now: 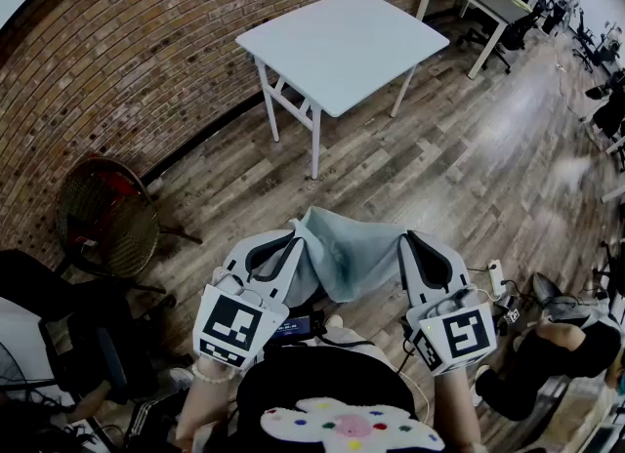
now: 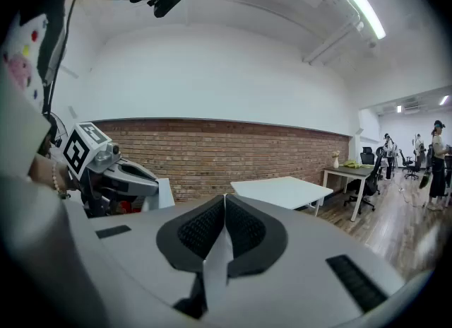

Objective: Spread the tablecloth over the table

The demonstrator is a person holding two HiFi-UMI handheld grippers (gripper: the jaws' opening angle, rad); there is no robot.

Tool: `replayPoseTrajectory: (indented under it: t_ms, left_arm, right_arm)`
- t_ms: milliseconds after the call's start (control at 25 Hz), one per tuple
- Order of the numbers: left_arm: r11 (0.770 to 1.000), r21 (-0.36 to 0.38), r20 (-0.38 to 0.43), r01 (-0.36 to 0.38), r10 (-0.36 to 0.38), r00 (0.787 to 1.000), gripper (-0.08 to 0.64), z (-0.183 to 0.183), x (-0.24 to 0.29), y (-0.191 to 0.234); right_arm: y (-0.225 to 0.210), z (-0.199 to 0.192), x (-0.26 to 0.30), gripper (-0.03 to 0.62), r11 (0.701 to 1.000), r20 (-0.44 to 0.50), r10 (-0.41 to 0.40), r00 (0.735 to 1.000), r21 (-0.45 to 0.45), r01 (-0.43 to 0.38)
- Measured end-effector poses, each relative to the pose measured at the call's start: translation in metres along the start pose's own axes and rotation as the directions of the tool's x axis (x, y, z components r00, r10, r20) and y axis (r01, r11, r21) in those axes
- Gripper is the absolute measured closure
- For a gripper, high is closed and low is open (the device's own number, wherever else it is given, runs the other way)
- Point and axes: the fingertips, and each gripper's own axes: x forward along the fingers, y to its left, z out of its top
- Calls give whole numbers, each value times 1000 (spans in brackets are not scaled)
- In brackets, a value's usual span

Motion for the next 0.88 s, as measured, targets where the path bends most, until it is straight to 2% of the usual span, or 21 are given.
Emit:
replayPoseTrajectory:
  t_ms: [480,680,880]
  left_arm:
    - [1000,18,-6,-18,19,1000,545,7,11,-6]
    - [999,23,8,-35,34,999,545,19,17,-15]
    - [998,16,14,-69,69,998,545,23,21,-23]
  right_arm:
    - [-11,2,0,557,1000,15,19,1000,1,-19]
    - [-24,11,-11,557,997,55,33,998,69,-36]
    - [-31,14,-18,557,997,75,61,995,45,-65]
